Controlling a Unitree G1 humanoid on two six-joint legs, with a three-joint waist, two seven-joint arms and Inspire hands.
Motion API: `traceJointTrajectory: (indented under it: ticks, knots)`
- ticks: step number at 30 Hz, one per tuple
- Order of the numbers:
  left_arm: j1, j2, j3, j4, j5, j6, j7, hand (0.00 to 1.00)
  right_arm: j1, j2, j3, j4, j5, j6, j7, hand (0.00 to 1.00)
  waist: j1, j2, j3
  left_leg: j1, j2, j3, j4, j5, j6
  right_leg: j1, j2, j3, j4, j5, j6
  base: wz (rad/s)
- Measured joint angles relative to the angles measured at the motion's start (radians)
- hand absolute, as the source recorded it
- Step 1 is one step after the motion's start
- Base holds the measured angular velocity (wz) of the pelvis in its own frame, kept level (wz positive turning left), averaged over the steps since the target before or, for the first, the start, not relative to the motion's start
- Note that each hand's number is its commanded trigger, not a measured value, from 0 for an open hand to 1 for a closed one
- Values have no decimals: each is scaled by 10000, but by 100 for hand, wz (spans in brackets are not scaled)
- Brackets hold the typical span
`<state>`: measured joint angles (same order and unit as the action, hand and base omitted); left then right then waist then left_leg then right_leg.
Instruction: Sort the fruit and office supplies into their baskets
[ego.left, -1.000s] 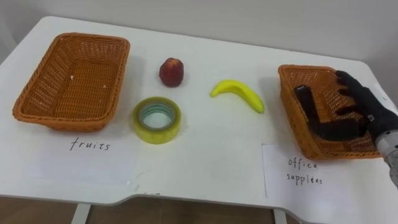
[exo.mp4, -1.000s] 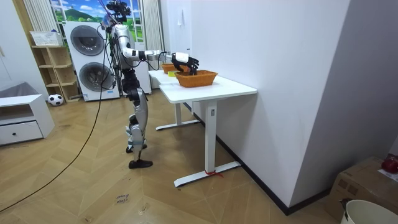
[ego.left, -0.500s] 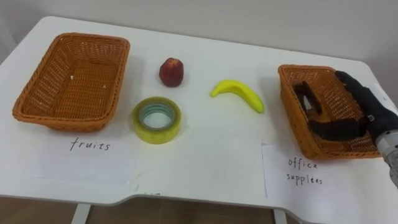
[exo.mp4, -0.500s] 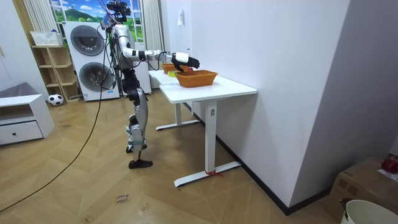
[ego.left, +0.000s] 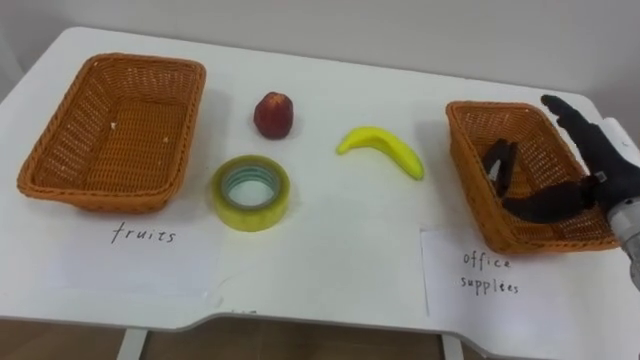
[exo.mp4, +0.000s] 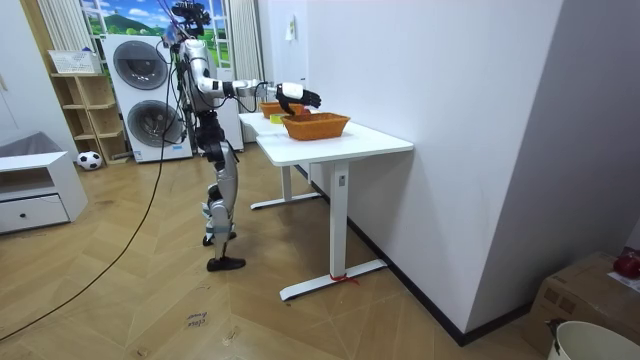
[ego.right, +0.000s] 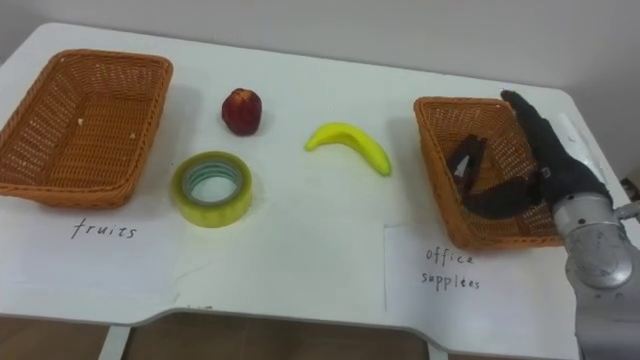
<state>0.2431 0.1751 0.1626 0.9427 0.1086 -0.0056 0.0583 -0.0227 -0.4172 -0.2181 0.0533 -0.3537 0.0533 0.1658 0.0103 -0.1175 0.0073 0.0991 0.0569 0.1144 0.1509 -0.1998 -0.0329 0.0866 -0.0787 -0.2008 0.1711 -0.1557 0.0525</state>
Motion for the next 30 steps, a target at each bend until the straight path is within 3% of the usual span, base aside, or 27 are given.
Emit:
traceJointTrajectory:
  ticks: [6, 12, 17, 23, 30]
  knots:
    - [10, -11, 1, 36, 21, -22, 43, 0, -24, 15, -5, -1409, 39, -109, -483, 0, 66, 121, -42, 55, 0, 107, -4, 1, 0, 1, -3, 0, 3, 0, 0, -4]
    - [-96, -9, -27, 251, 34, -10, 50, 0, -441, 64, 23, -1957, 617, -106, -656, 0, 234, 35, 6, 134, -5, 106, -47, 0, 1, 95, -9, -44, -2, 0, 1, 0]
    - [-69, 20, -59, 367, 34, 16, 45, 0, -799, 65, 126, -2594, 845, -83, -929, 0, 278, 8, -4, 49, 2, -93, -36, 0, 0, 113, -6, -256, -11, 0, 0, 11]
    - [-176, -54, -115, 370, 123, 34, 267, 0, -856, 123, 1035, -3639, 962, -80, -980, 0, 577, 19, -10, -39, 2, -204, -16, 1, 0, 100, -17, -531, -17, 0, 0, 6]
    - [-96, -72, -348, 14, 127, 82, 417, 0, -1092, 560, 2014, -3572, 1110, -70, -799, 0, 1046, 46, 9, -56, -1, -209, -23, 1, 1, 121, -28, -588, -27, 0, 1, 5]
